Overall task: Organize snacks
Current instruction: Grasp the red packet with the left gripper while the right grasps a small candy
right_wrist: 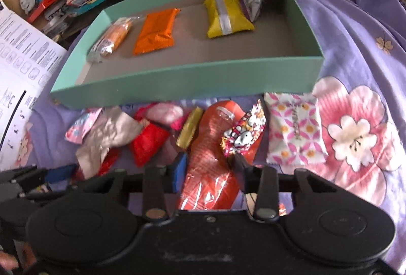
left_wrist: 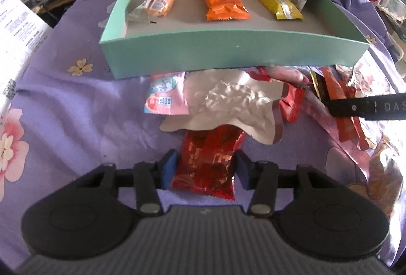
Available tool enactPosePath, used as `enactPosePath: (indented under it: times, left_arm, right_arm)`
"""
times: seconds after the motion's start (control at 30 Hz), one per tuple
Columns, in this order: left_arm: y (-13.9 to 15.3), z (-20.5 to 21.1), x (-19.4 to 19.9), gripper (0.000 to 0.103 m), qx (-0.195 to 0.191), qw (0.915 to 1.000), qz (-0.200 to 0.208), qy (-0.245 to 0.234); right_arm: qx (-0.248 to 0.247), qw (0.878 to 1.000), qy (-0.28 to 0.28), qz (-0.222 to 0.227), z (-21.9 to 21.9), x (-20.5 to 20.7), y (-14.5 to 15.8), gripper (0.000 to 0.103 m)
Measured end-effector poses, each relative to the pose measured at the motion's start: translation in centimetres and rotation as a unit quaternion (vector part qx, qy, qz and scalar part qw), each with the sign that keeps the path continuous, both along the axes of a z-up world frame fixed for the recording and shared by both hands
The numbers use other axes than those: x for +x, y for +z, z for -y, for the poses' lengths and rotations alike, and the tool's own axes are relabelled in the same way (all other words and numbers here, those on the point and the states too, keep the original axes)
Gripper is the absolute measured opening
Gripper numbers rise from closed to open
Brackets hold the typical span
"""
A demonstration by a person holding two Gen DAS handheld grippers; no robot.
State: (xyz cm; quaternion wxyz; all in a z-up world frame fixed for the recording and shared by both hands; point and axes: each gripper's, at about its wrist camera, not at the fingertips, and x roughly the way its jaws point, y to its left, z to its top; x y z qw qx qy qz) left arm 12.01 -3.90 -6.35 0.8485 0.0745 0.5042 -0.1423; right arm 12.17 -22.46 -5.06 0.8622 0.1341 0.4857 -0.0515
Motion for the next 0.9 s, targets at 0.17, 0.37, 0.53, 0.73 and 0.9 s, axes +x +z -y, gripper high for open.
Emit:
enactPosePath:
  times: [0.17, 0.37, 0.53, 0.73, 0.9]
  left_arm:
    - [0.3, 0.5, -1.2, 0.043, -0.006, 0.9998, -0.012, -0.017]
    - [0.5, 0.7, -2.7, 0.043, -0.019, 0.9991, -0.025, -0.027]
    - [0.9, 1.6, -3.2, 0.043, -0.022, 0.9986, -0.021, -0.042]
    - [0.3, 1.7, -3.1, 0.044, -0.014, 0.9987, -0.028, -0.041]
    - [0.1, 2.0, -3.0, 0.045, -0.004, 0.9985, -0.023, -0.049]
  right_arm:
    - [0.011, 0.999, -0.031, -0.003, 0.8, -0.9, -0.4, 0.054]
    - [0.024, 0.999, -0.022, 0.009, 0.8, -2.9, 0.0, 0.023]
    - [0.036, 0.999, 0.008, 0.011, 0.6, -4.1, 0.7, 0.025]
    - [0.019, 0.999, 0.036, 0.007, -0.2, -4.5, 1.4, 0.032]
    - [0.007, 0.999, 0.037, -0.01, -0.2, -3.9, 0.6, 0.033]
